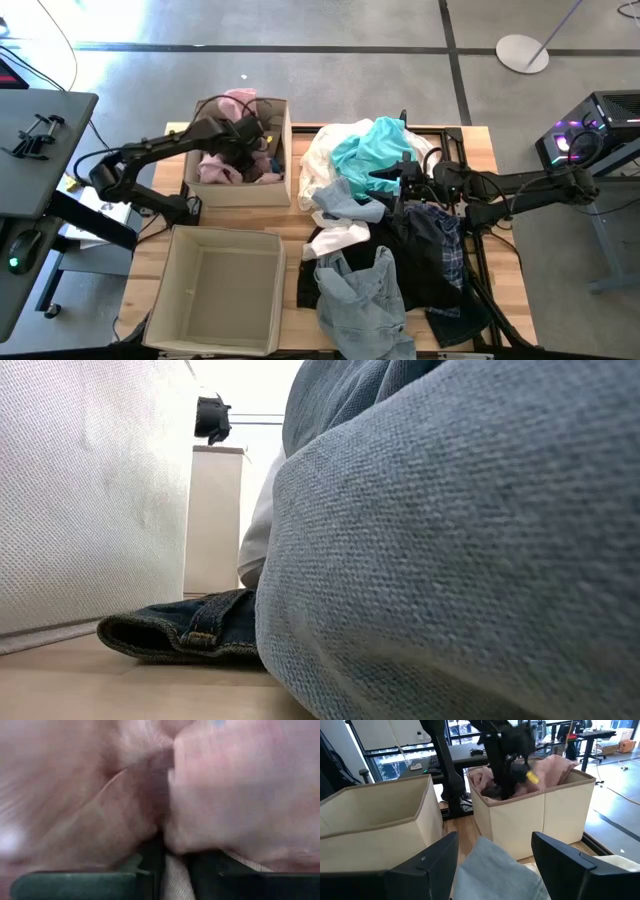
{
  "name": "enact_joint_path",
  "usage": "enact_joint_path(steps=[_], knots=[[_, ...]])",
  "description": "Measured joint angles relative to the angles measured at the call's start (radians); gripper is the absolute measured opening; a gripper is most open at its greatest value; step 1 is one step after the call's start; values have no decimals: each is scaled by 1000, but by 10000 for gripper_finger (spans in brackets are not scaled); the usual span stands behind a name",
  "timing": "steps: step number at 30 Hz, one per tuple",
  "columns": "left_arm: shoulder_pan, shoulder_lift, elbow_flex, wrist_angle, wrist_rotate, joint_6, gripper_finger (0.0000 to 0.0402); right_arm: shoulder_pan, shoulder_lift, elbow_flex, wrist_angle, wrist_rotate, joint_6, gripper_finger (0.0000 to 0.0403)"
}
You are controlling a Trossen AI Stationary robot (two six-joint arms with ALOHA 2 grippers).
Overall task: Sort clothes
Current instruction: Put the pink shirt into the top brown laundry organizer
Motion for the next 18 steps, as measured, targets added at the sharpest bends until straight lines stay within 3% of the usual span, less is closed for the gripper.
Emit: enact_joint_path(steps=[9,15,18], knots=[[-37,-87,269,-120,-11,7,65,0,0,0,0,0,16,241],[-32,-148,268,17,-368,-33,64,0,0,0,-5,0,18,241],[0,-140,218,41,-359,-27,64,0,0,0,-5,0,19,241]])
